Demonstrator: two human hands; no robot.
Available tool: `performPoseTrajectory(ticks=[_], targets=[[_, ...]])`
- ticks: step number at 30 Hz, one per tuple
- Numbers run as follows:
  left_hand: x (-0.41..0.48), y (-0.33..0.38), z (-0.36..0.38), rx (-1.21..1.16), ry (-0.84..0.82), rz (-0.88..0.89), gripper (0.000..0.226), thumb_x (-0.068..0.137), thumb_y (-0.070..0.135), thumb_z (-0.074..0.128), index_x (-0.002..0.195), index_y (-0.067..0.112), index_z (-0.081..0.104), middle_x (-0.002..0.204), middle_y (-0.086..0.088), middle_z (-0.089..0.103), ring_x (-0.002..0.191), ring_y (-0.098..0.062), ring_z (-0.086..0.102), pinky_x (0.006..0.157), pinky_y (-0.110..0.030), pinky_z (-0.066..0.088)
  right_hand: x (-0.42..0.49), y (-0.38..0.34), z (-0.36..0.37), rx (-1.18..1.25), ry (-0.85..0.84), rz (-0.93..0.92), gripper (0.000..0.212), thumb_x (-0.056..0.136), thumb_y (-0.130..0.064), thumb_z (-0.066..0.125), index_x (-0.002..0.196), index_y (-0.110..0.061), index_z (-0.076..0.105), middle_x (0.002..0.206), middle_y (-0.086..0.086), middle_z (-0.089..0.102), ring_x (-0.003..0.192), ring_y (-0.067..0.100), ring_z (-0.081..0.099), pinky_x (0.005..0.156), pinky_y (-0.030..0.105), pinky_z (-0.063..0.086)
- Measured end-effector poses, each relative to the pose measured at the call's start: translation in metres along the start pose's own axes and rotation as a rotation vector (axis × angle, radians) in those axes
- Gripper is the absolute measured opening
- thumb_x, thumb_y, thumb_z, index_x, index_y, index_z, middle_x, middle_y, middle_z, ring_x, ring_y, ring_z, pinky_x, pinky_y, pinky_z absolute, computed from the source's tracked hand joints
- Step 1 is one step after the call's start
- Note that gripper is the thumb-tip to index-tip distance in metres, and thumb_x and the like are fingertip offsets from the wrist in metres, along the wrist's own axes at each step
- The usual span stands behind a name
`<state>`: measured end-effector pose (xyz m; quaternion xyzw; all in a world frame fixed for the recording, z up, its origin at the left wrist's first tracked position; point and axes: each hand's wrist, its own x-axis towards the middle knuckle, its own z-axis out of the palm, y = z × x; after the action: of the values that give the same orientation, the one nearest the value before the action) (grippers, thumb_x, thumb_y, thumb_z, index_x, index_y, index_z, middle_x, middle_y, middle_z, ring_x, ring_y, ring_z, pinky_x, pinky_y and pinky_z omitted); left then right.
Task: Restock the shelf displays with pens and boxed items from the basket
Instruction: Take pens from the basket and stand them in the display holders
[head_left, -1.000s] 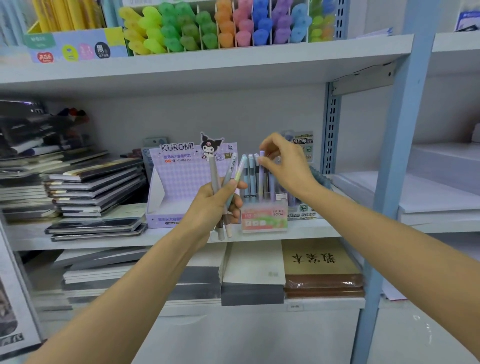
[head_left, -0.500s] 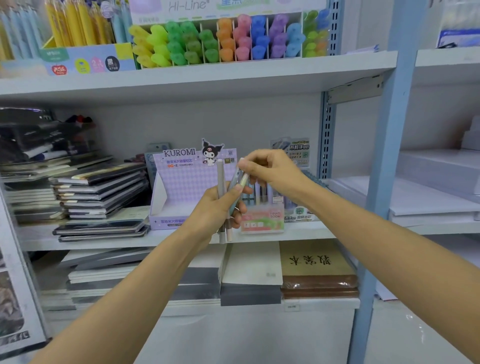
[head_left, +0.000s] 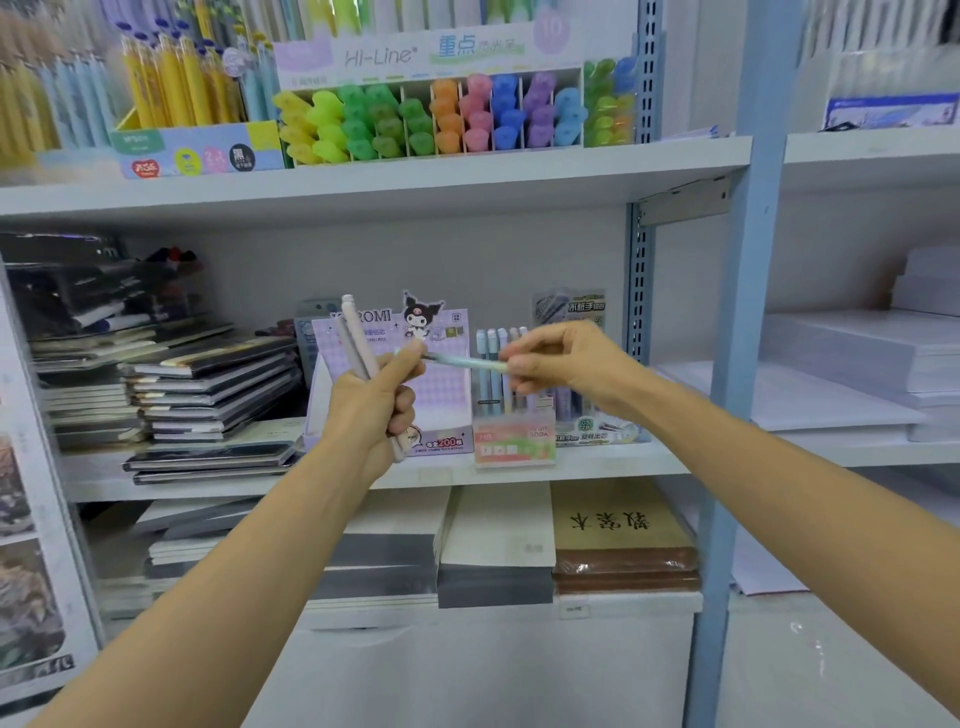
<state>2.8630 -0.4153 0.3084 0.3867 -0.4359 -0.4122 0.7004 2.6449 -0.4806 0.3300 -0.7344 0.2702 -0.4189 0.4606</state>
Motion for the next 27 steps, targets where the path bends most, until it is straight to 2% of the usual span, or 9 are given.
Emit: performPoseTrajectory(ticks=[2, 5, 8, 11, 14, 17, 21, 24, 27], targets=[[-0.002, 0.003, 0.003, -0.031, 0.018, 0.007, 0.016, 0.084, 0.022, 0.073, 0.089, 0.007, 0.070, 0.065, 0.005, 0.060, 0.038, -0.004, 0.032, 0.032, -0.015, 0.024, -0.004, 0.005, 0.005, -0.064, -0.131, 0.039, 0.022, 0.086, -0.004, 0.066, 0.108, -0.003, 0.069, 0.092, 0.017, 0.073, 0.083, 0.026, 0.072, 0.072, 0.024, 0.059], [-0.006, 0.001, 0.010, -0.025, 0.009, -0.010, 0.012, 0.084, 0.019, 0.074, 0.092, 0.010, 0.069, 0.071, -0.001, 0.053, 0.038, -0.005, 0.032, 0.033, -0.015, 0.024, -0.005, 0.009, 0.016, -0.037, -0.133, -0.013, 0.021, 0.091, -0.005, 0.063, 0.111, 0.000, 0.066, 0.090, 0.015, 0.073, 0.084, 0.025, 0.072, 0.072, 0.024, 0.058], [-0.009, -0.003, 0.014, -0.018, 0.008, -0.005, 0.012, 0.086, 0.019, 0.071, 0.094, 0.012, 0.066, 0.079, 0.000, 0.069, 0.038, -0.004, 0.038, 0.032, -0.015, 0.026, -0.005, 0.008, 0.022, -0.022, -0.155, -0.034, 0.021, 0.092, -0.007, 0.063, 0.110, 0.002, 0.065, 0.092, 0.016, 0.073, 0.086, 0.026, 0.073, 0.073, 0.026, 0.058], [-0.012, -0.003, 0.016, 0.052, -0.039, 0.029, 0.017, 0.088, 0.022, 0.069, 0.099, 0.009, 0.066, 0.073, 0.005, 0.073, 0.037, -0.005, 0.042, 0.032, -0.016, 0.026, -0.004, 0.006, 0.026, -0.155, -0.205, -0.050, 0.024, 0.094, -0.019, 0.062, 0.109, -0.001, 0.067, 0.100, 0.016, 0.072, 0.090, 0.025, 0.071, 0.077, 0.027, 0.057], [-0.013, -0.003, 0.019, 0.214, -0.109, 0.073, 0.017, 0.091, 0.020, 0.066, 0.100, 0.005, 0.065, 0.056, 0.008, 0.065, 0.033, -0.005, 0.038, 0.033, -0.014, 0.027, 0.003, -0.002, 0.030, -0.230, -0.019, -0.160, 0.029, 0.096, -0.030, 0.058, 0.118, -0.011, 0.065, 0.104, 0.005, 0.071, 0.092, 0.017, 0.069, 0.075, 0.025, 0.056], [-0.013, -0.005, 0.025, 0.319, -0.175, 0.090, 0.013, 0.091, 0.017, 0.067, 0.094, 0.005, 0.064, 0.043, 0.008, 0.056, 0.031, -0.005, 0.034, 0.033, -0.015, 0.029, 0.011, -0.009, 0.032, -0.225, 0.056, -0.249, 0.026, 0.095, -0.026, 0.061, 0.119, -0.017, 0.064, 0.099, -0.006, 0.070, 0.088, 0.009, 0.065, 0.077, 0.027, 0.056], [-0.007, -0.007, 0.029, 0.332, -0.197, 0.086, 0.012, 0.090, 0.022, 0.068, 0.090, 0.011, 0.063, 0.047, 0.008, 0.056, 0.032, -0.006, 0.033, 0.034, -0.017, 0.029, 0.017, -0.014, 0.028, -0.230, 0.113, -0.292, 0.014, 0.095, -0.015, 0.060, 0.107, -0.011, 0.066, 0.087, 0.001, 0.069, 0.076, 0.008, 0.064, 0.074, 0.029, 0.054], [0.003, -0.007, 0.027, 0.298, -0.143, -0.009, 0.023, 0.091, 0.037, 0.062, 0.094, 0.015, 0.062, 0.067, 0.006, 0.062, 0.037, -0.009, 0.035, 0.035, -0.018, 0.026, 0.022, -0.017, 0.014, -0.135, 0.330, -0.342, 0.013, 0.098, -0.009, 0.054, 0.106, -0.004, 0.062, 0.084, 0.005, 0.065, 0.067, 0.009, 0.061, 0.067, 0.026, 0.052], [0.011, -0.013, 0.021, 0.189, -0.185, -0.105, 0.034, 0.091, 0.037, 0.039, 0.088, 0.012, 0.062, 0.067, 0.003, 0.055, 0.040, -0.011, 0.034, 0.036, -0.020, 0.022, 0.027, -0.012, -0.007, -0.163, 0.533, -0.339, 0.012, 0.100, -0.010, 0.050, 0.106, -0.003, 0.057, 0.088, 0.009, 0.062, 0.069, 0.013, 0.060, 0.066, 0.023, 0.053]])
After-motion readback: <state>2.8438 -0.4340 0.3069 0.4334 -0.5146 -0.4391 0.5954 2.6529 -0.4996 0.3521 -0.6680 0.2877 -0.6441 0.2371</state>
